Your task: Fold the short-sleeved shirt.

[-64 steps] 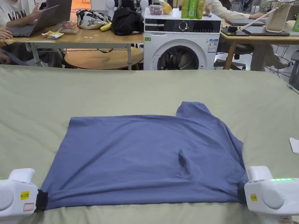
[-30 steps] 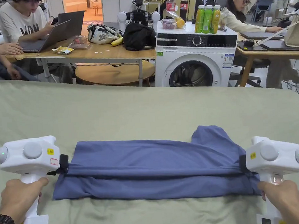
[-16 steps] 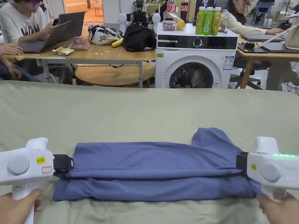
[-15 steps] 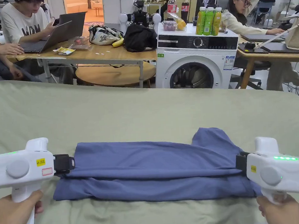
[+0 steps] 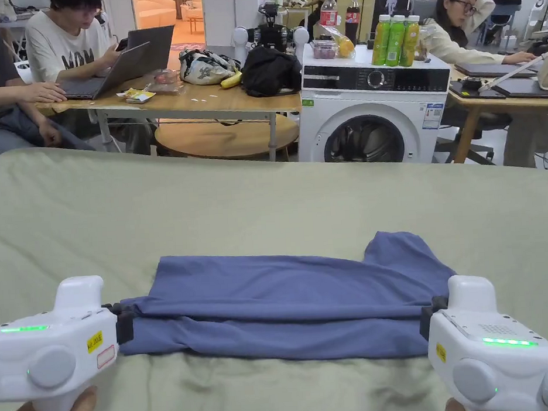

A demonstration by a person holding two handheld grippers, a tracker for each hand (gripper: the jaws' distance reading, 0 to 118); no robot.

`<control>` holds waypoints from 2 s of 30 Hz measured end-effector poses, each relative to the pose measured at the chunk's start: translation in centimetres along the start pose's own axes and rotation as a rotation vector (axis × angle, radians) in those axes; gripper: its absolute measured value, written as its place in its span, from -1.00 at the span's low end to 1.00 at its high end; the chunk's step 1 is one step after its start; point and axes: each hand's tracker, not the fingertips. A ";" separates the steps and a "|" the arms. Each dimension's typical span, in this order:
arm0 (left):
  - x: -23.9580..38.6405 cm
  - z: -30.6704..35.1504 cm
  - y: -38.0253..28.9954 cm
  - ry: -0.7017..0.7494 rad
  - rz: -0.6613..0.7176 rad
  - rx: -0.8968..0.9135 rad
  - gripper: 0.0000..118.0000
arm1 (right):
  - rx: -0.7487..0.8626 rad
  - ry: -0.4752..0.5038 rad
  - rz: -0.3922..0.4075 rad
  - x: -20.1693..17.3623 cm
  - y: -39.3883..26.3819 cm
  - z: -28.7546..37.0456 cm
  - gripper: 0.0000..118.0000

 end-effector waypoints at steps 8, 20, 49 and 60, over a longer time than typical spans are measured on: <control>-3.8 -6.4 4.4 -0.051 0.088 -0.232 -0.01 | -0.045 -0.011 0.024 0.8 -0.7 -0.5 -1.00; 0.5 -10.6 1.0 0.103 -0.024 -0.475 -0.37 | -0.098 -0.044 0.045 3.2 -1.7 -0.8 -1.00; -1.4 -5.6 1.8 -0.007 -0.016 -0.280 -0.97 | -0.453 0.095 0.040 9.6 -0.1 -10.2 -0.98; -3.6 1.9 2.2 -0.033 -0.008 -0.177 -0.98 | -0.411 0.082 0.082 9.1 1.7 -1.3 -0.98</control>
